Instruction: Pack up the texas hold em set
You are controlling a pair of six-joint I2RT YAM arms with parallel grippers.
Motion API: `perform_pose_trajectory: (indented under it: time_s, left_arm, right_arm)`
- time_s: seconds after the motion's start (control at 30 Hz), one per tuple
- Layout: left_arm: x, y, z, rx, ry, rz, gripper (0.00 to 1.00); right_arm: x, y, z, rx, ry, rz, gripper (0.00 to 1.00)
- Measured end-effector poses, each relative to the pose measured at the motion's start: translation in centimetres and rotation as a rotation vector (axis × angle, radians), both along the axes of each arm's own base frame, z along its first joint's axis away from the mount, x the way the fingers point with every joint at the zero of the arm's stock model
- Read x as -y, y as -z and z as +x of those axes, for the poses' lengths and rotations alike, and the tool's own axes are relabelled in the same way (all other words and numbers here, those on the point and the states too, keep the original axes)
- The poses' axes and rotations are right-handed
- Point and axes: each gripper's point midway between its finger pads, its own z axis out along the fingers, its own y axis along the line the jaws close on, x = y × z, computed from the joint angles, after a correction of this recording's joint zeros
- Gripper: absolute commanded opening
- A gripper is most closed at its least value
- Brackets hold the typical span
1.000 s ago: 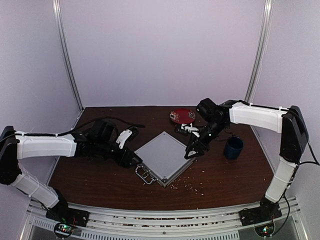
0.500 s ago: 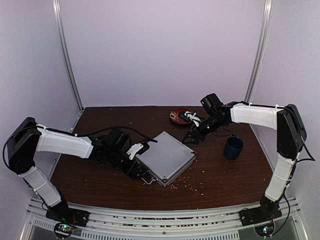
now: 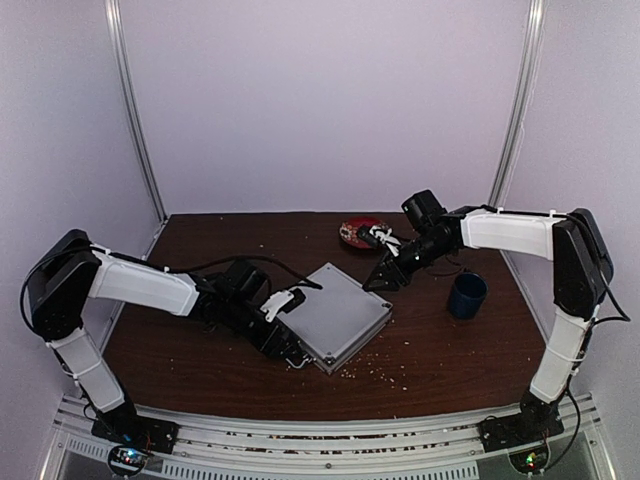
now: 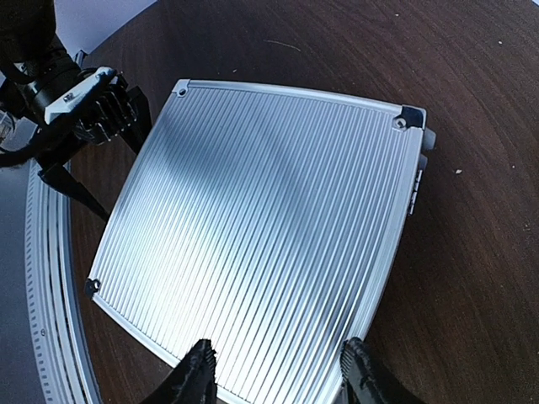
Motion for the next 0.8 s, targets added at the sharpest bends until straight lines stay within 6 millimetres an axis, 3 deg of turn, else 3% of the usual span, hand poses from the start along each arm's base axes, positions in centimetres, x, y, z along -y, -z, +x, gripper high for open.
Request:
perform_pose_trajectory:
  time_s: [0.63, 0.8]
  left_arm:
    - [0.8, 0.7, -1.1, -0.032, 0.037, 0.005, 0.62]
    - [0.7, -0.2, -1.1, -0.030, 0.035, 0.003, 0.61]
  right_arm:
    - [-2.7, 0.4, -3.3, 0.003, -0.121, -0.007, 0.49]
    - [-2.7, 0.9, -3.4, -0.007, -0.128, -0.017, 0.49]
